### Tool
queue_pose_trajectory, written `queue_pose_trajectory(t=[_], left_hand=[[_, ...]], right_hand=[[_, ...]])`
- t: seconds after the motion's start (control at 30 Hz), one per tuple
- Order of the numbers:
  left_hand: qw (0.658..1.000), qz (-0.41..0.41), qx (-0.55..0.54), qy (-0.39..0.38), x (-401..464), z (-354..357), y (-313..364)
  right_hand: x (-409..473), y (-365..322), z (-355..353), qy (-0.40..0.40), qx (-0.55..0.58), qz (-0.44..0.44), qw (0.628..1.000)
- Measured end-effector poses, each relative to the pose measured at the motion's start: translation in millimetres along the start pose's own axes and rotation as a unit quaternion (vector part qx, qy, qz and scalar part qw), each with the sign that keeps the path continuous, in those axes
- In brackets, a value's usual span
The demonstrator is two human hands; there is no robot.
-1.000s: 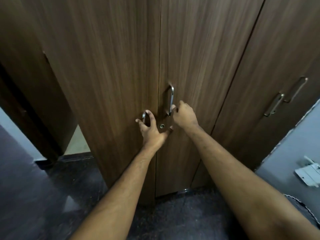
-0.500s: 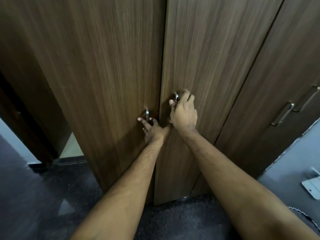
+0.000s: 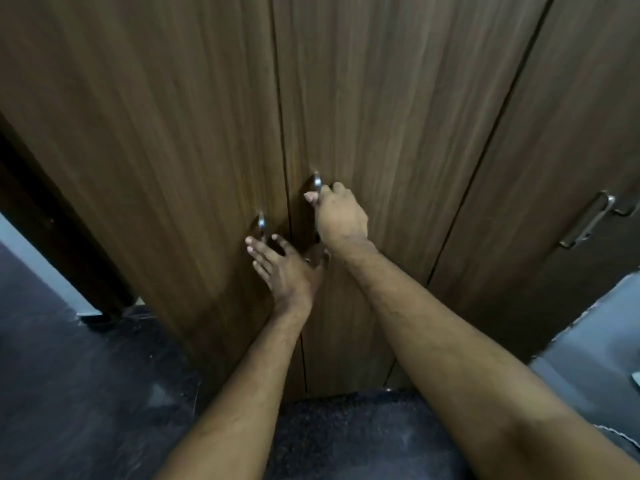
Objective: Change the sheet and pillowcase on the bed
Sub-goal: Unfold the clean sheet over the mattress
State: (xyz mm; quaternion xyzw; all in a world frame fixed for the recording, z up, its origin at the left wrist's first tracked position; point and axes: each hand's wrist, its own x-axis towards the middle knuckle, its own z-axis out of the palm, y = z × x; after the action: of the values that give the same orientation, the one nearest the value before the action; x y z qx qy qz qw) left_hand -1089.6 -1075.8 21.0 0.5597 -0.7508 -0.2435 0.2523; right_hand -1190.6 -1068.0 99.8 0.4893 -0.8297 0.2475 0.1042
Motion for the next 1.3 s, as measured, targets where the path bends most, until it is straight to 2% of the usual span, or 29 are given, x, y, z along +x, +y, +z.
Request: queue_pose_trajectory(t=[0.07,0.13,0.17,0.2,0.33,0.43,0.5,0.6,0.7,0.77,0.87,1.0,1.03,1.1,1.2,1.3], left_hand=[[1.000,0.017,0.012,0.004,-25.2,10.2,29.2],[0.999,0.044,-0.025,-0.006,-50.0,27.6,63.6],[0.997,0.065,-0.036,-0.009,-60.2,38.0,79.8],[0.995,0.092,-0.028,-0.017,-71.6,52.6,100.8],[0.979,0.198,0.026,-0.045,-116.3,122.3,165.8],[0.953,0.278,0.022,-0.121,-174.4,179.4,210.9],[0.918,0.352,0.005,-0.184,-227.2,221.7,246.0],[0.823,0.479,-0.026,-0.302,-327.3,286.0,299.2],[0.704,0.574,-0.057,-0.414,-440.4,342.2,347.7],[0.633,0.611,-0.068,-0.470,-503.4,367.9,371.4],[0.504,0.675,-0.067,-0.536,-601.5,393.5,410.7],[0.335,0.738,-0.089,-0.579,-709.4,397.5,455.4],[0.292,0.740,-0.095,-0.598,-739.6,394.4,460.8],[0.232,0.734,-0.106,-0.629,-786.6,385.8,461.5],[0.106,0.735,-0.105,-0.661,-861.4,359.3,445.9],[-0.003,0.732,-0.107,-0.673,-931.8,337.1,427.7]], right_hand=[[-1.9,17.6,-2.7,-0.065,0.053,-0.045,0.995],[-14.0,51.4,-14.5,-0.164,0.160,-0.090,0.969],[-23.7,75.2,-23.3,-0.202,0.208,-0.083,0.954],[-34.8,108.0,-36.7,-0.206,0.238,-0.054,0.948],[-95.5,241.6,-95.5,-0.080,0.277,0.114,0.951],[-163.0,330.9,-136.0,-0.013,0.271,0.192,0.943],[-220.3,391.5,-160.6,0.023,0.227,0.245,0.942],[-331.9,476.3,-203.0,0.080,0.161,0.372,0.911],[-465.4,527.2,-245.7,0.130,0.085,0.500,0.852],[-537.0,537.5,-265.5,0.139,0.026,0.575,0.806],[-631.0,541.6,-290.9,0.180,-0.033,0.681,0.709],[-708.6,528.8,-326.2,0.262,-0.037,0.773,0.577],[-725.1,522.6,-336.5,0.293,-0.045,0.786,0.542],[-751.9,511.3,-352.9,0.337,-0.053,0.805,0.486],[-795.1,485.4,-379.0,0.407,-0.083,0.824,0.386],[-843.0,461.1,-396.6,0.453,-0.115,0.833,0.298]])
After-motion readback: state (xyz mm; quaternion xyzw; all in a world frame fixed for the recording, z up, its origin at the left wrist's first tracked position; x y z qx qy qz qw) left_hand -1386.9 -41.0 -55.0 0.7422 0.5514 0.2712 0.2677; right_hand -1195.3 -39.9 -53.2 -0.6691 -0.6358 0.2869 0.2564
